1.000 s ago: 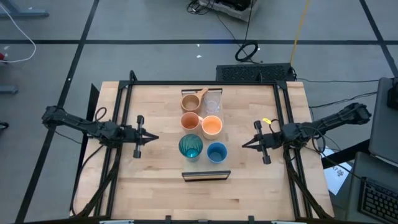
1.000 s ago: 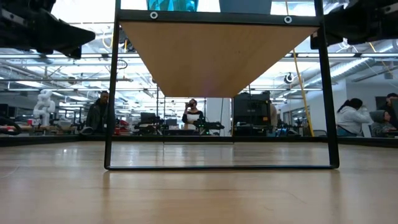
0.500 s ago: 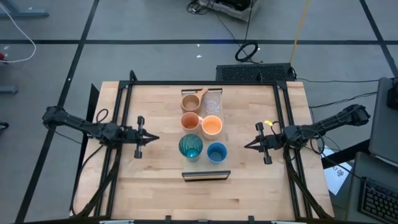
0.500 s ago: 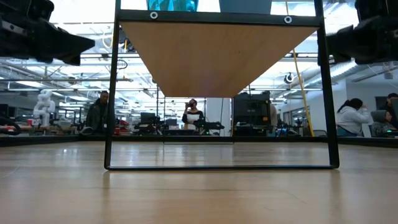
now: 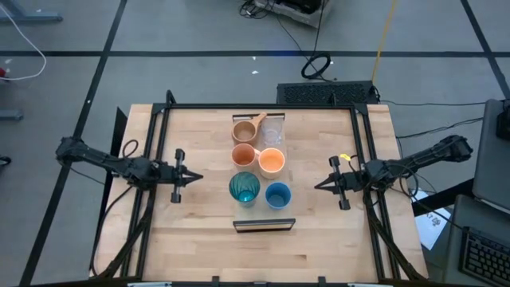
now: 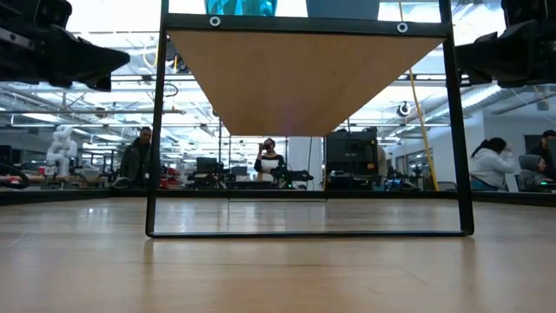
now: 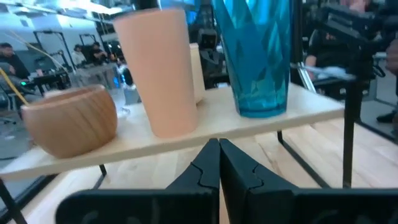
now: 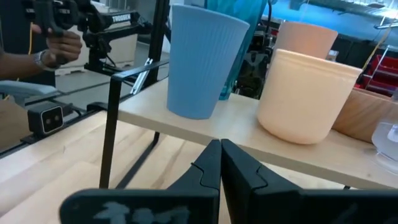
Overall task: Stack small to large cups/mugs on shelf
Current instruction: Return to Home Position
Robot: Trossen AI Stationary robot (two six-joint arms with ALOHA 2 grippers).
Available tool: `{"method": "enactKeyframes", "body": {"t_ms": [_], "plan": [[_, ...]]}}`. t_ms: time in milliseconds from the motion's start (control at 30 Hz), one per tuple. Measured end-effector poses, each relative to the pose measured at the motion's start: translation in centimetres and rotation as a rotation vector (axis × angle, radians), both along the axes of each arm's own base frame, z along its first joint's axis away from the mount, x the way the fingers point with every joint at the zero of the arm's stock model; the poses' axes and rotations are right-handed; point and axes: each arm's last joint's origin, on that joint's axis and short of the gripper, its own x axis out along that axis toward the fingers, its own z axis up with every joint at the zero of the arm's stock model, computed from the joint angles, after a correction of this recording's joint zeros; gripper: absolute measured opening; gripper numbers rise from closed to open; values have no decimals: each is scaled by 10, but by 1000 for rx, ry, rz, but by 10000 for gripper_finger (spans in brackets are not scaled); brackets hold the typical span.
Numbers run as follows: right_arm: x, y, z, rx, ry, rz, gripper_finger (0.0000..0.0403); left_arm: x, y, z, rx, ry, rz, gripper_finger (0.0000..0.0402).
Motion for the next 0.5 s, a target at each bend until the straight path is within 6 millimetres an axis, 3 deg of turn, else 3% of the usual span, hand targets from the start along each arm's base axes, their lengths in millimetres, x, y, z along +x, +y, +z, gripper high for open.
{"method": "enactKeyframes", "body": {"t_ms": [500], "plan": [[-11,-3,4,-26,-38,-1,0,-14,4,4,-1,-56,6,4]]}}
